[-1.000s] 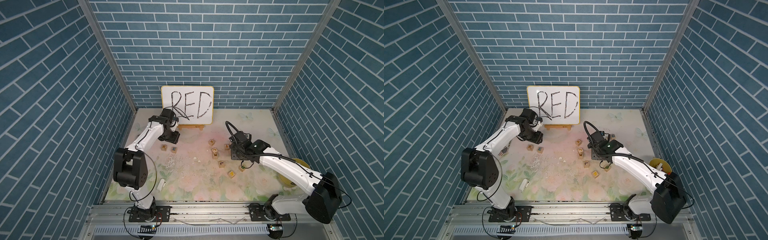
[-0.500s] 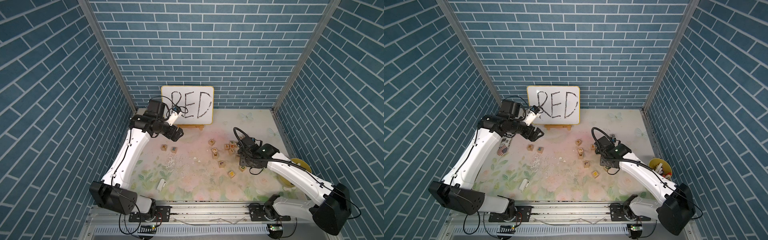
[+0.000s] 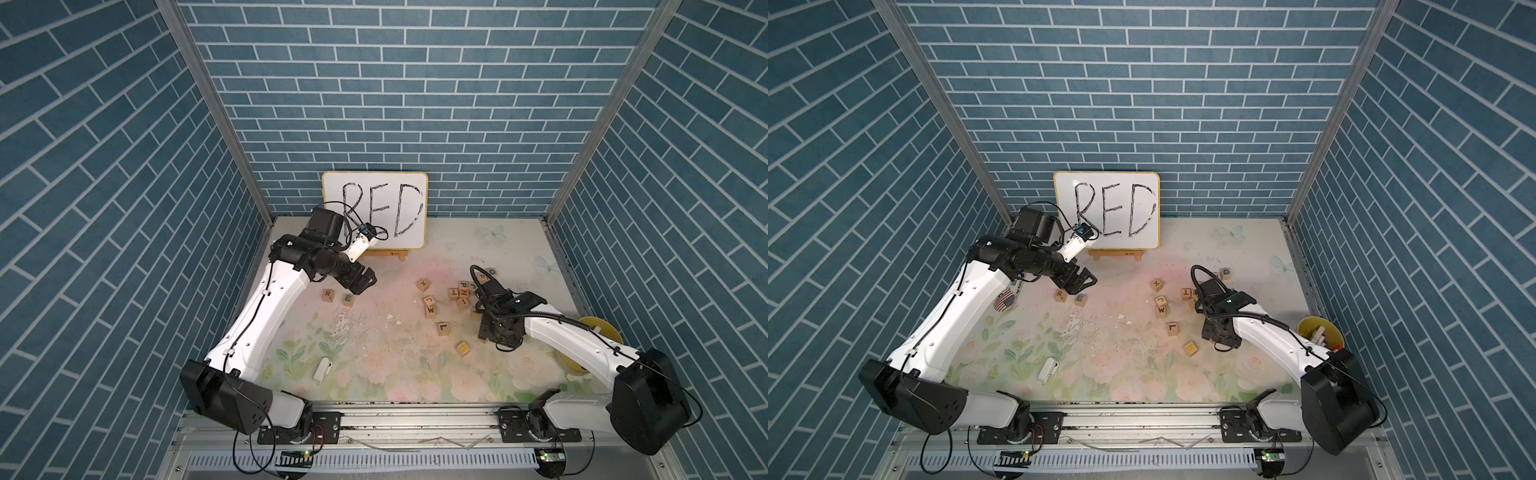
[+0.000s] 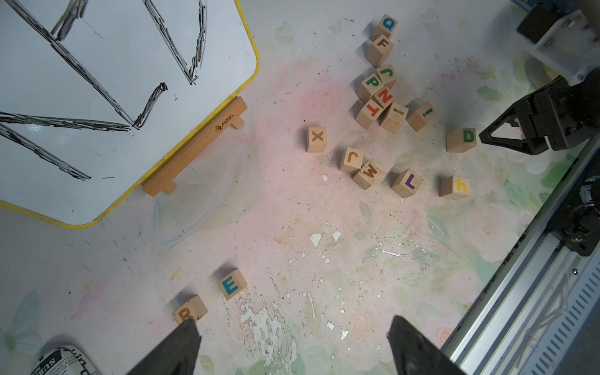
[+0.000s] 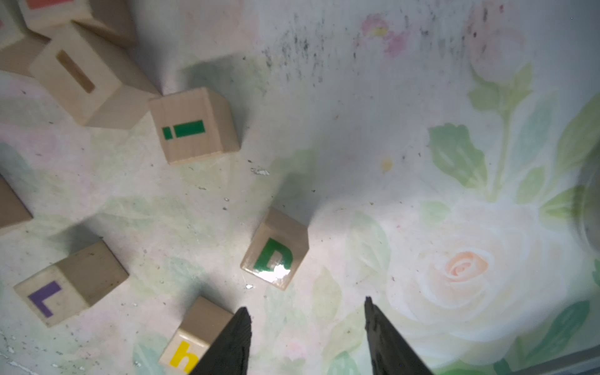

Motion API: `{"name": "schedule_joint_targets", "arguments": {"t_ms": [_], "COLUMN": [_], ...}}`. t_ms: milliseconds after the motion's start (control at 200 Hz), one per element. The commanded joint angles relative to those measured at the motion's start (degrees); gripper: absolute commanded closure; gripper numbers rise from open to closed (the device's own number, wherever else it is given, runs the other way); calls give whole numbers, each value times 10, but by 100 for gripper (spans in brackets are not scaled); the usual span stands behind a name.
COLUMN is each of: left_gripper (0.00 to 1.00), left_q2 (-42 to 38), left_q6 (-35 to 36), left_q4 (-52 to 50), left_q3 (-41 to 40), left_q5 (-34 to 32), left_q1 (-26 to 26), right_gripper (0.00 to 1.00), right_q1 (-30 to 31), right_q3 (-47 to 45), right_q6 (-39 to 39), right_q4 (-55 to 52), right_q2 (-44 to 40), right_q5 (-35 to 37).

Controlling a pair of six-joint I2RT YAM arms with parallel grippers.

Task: Assemble the uppercase word "red" with letter blocks
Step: Pick up the letter block from the center of the board.

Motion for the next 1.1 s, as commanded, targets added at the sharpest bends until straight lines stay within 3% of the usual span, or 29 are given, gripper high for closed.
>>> {"name": "schedule_joint_targets", "arguments": {"t_ms": [0,1095], "left_gripper": [7,7], "left_q2": [-17,-41], "left_q6": [6,-3], "left_q4": [9,49], "left_q3": [-12,-82], "left_q5": [2,2], "left_q1": [-2,-4], "right_gripper": [42,41], "right_q1": [-4,-34], "right_q3": [30,-1], "right_q6": [20,30], "right_q4": [13,67], "right_q2": [29,109], "right_q5": [-5,-49]}}
